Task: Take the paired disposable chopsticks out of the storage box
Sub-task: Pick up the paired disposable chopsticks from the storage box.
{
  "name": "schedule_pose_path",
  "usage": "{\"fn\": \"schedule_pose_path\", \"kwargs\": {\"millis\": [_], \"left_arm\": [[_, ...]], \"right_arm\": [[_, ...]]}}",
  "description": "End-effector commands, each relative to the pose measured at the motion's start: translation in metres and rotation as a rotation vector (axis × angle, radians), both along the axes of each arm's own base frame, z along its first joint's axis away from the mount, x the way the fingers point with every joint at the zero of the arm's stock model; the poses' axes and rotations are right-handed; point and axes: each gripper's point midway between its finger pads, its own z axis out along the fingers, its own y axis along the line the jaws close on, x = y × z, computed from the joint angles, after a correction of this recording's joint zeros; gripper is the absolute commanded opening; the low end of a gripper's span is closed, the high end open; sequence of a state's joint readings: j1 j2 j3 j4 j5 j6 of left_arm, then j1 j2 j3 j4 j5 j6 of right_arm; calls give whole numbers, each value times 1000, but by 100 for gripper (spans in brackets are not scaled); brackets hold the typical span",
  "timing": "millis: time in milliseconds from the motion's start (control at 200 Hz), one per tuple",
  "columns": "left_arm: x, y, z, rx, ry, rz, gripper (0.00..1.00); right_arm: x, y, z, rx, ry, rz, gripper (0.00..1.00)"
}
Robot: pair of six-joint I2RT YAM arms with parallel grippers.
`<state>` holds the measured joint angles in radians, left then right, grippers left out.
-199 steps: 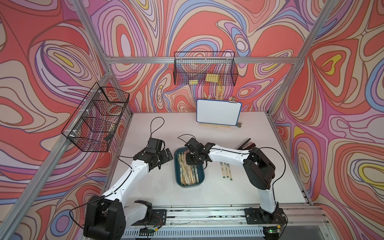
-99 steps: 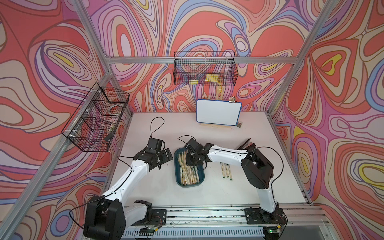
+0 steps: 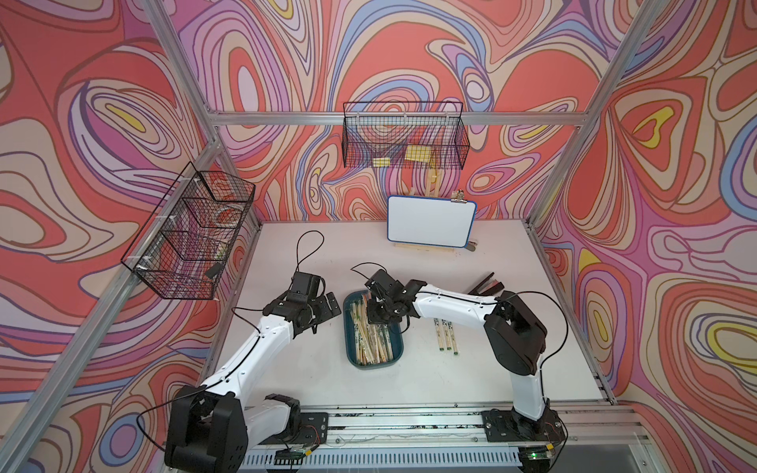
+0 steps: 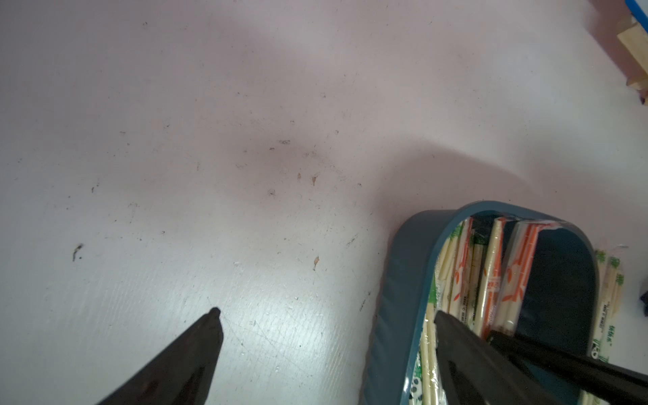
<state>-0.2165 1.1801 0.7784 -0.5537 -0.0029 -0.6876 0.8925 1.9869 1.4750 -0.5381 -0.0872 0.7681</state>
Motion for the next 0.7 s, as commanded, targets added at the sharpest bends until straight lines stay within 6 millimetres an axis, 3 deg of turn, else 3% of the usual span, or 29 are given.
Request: {"fn": "schedule_pose_path", "kwargs": {"millis": [0, 160, 346, 556, 696], "left_arm": [[0, -1, 1, 3, -2, -12, 100], [1, -2, 1, 0, -3, -13, 100], [3, -2, 2, 2, -6, -14, 100], [2, -2, 2, 1, -1, -15, 100], [4, -3, 3, 0, -5, -17, 100]], "right_arm": [[4, -1, 25, 24, -49, 3, 0], [5, 2, 24, 28, -48, 13, 0], [0, 17, 4, 76, 2, 49, 2], [-2, 17, -8, 58, 17, 54, 22], [-6, 9, -8, 40, 18, 51, 25]]}}
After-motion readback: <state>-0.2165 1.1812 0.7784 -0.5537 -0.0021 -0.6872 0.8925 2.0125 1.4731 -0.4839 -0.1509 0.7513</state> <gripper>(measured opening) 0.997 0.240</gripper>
